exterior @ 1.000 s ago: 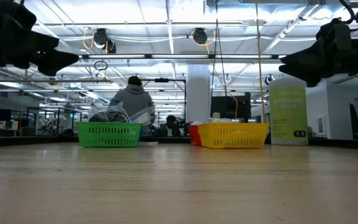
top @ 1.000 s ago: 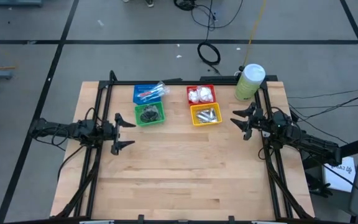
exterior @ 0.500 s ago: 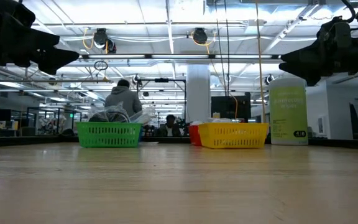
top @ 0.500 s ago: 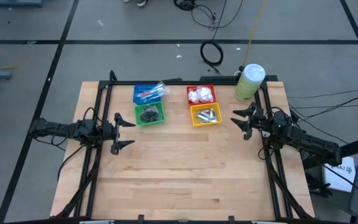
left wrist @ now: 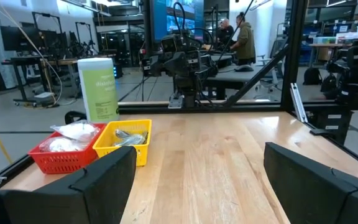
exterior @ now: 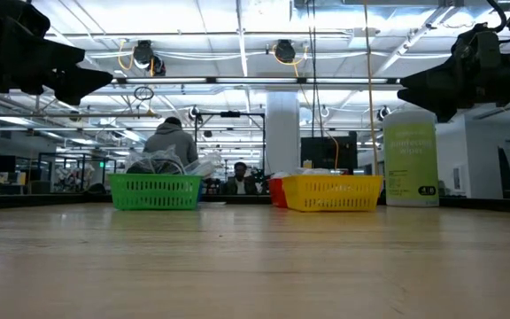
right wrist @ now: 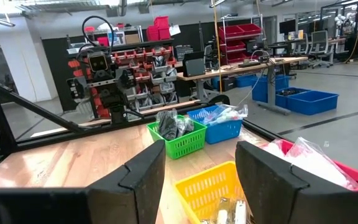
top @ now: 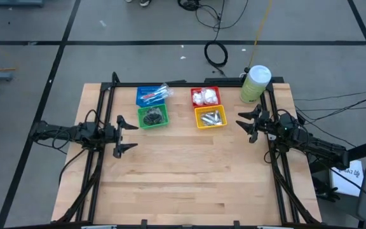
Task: Pick & Place Travel size toiletries
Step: Return to Home Position
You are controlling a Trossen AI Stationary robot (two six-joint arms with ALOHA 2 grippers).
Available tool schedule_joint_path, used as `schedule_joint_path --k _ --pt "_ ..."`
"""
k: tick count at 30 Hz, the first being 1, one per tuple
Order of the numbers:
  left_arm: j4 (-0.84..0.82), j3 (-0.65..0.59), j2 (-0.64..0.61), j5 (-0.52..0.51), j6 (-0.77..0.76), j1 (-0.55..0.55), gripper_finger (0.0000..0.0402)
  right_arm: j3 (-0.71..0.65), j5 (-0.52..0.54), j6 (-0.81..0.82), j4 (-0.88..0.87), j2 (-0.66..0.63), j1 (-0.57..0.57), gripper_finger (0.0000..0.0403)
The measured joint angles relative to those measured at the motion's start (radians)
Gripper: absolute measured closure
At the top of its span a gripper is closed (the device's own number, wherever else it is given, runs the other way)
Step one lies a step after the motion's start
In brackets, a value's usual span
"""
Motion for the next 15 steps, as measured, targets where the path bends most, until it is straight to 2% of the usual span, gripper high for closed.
schedule_joint_path --k 15 --pt "0.000 0.000 0.000 0.000 0.000 0.000 0.0055 0.000 0.000 0.000 0.000 0.000 0.000 0.0217"
